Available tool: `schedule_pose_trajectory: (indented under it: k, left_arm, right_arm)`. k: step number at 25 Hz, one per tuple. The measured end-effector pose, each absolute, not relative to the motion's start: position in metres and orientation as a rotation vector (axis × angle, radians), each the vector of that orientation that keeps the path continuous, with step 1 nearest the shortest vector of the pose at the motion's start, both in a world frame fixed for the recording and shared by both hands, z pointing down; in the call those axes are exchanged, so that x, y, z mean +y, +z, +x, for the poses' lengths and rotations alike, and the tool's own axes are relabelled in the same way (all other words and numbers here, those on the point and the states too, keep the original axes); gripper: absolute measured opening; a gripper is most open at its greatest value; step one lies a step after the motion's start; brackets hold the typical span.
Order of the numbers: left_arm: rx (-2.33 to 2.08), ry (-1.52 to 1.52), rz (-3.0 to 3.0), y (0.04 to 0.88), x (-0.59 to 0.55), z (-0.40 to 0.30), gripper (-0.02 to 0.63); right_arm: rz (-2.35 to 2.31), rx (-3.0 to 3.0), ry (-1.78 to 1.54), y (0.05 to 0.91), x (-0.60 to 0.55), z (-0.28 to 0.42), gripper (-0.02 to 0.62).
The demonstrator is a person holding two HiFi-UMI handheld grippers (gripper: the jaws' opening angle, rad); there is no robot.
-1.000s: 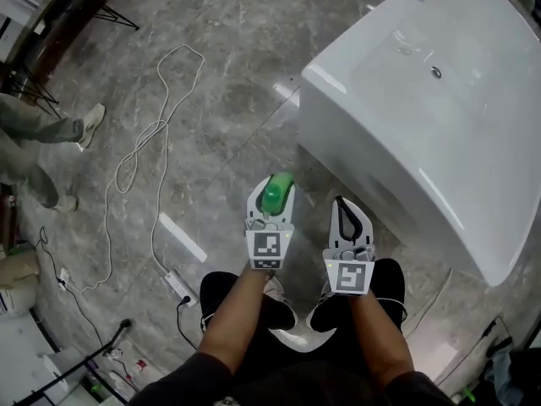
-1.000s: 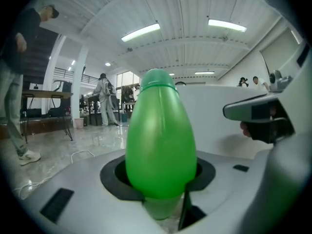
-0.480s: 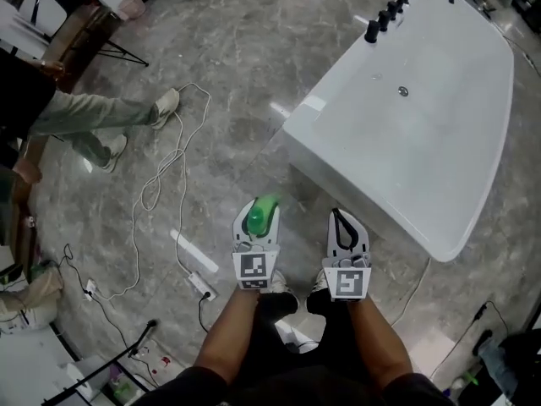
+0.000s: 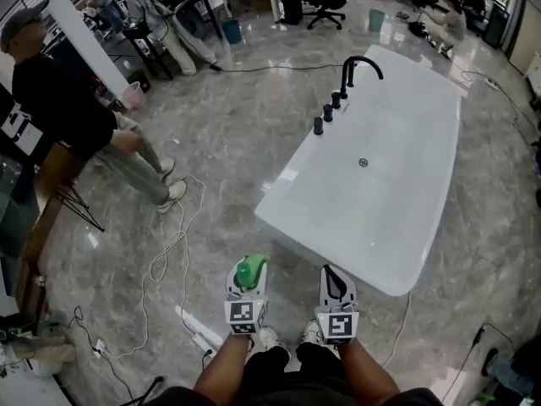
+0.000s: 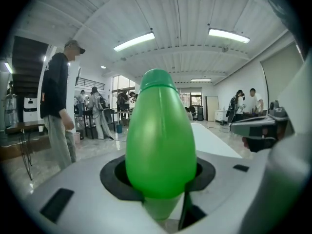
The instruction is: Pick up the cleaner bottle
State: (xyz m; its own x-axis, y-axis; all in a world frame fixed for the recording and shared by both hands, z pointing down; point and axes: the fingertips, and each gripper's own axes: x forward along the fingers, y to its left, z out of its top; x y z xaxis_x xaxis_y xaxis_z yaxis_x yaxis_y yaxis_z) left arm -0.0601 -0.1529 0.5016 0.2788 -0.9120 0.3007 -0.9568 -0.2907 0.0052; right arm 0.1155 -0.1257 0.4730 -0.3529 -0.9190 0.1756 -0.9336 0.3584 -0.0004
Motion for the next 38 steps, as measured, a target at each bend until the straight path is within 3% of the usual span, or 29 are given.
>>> schedule_pose_trajectory:
  k: [14,38]
  left_arm:
    - [-1.434,0.330,2.632,0.428,-0.177,0.043,0.186]
    - [-1.089,0.301,2.835,0.394,-0.171,0.044,0.186]
  right_arm:
    - [2.081,-2.211,0.093,0.408,-0.105,0.225,0.017]
    - [2.336,-1.896,-0.029,0.353,-0.070,0.202,0.015]
